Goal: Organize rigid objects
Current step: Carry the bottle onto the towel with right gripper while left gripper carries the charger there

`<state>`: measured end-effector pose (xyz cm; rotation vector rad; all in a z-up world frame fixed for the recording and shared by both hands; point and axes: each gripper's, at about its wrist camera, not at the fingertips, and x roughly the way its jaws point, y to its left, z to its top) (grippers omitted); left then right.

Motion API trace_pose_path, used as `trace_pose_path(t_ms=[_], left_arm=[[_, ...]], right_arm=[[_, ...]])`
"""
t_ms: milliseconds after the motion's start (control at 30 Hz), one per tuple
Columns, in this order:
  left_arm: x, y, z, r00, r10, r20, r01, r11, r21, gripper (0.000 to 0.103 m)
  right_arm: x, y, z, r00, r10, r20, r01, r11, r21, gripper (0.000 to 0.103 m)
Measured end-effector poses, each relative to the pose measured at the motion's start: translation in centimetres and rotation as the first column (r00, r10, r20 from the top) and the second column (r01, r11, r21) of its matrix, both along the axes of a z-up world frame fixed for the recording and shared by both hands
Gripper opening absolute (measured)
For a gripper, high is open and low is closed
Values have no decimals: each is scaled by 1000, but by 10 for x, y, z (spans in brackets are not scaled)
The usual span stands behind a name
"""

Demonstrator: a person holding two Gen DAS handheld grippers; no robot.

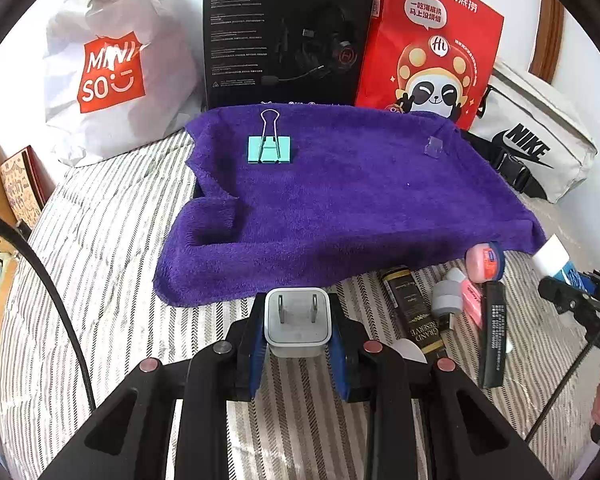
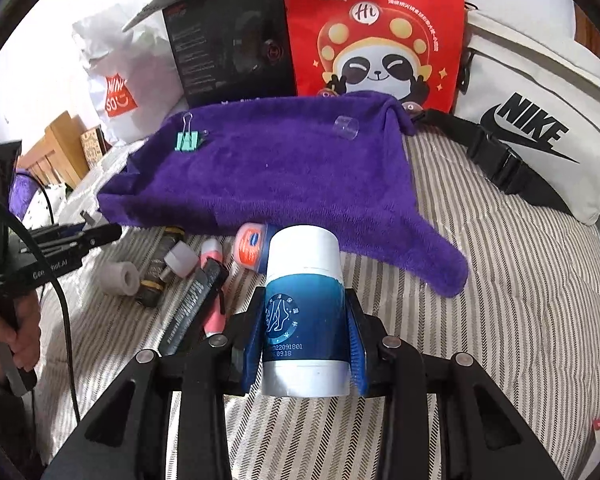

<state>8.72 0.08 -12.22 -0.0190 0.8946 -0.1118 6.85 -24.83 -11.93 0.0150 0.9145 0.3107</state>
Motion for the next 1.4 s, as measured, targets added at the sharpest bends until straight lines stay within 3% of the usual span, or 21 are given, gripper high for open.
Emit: trace_pose_path(t_ms=[400,600,967,1400], left_arm=[[-1,15,17,1000,-1,19,3,998,-58,26],[7,21,25,1000,3,29,-2,999,-40,26],[34,28,34,999,13,36,-12,999,-44,26],[82,15,44,999,-7,44,9,999,-47,26]], right_arm=[[20,7,20,999,0,38,-1,1000,16,36],[36,9,33,998,2,66,-2,1000,3,36],[66,2,40,997,-30,73,30,1000,3,36],[117,18,62,994,7,108,-6,1000,-13,36]])
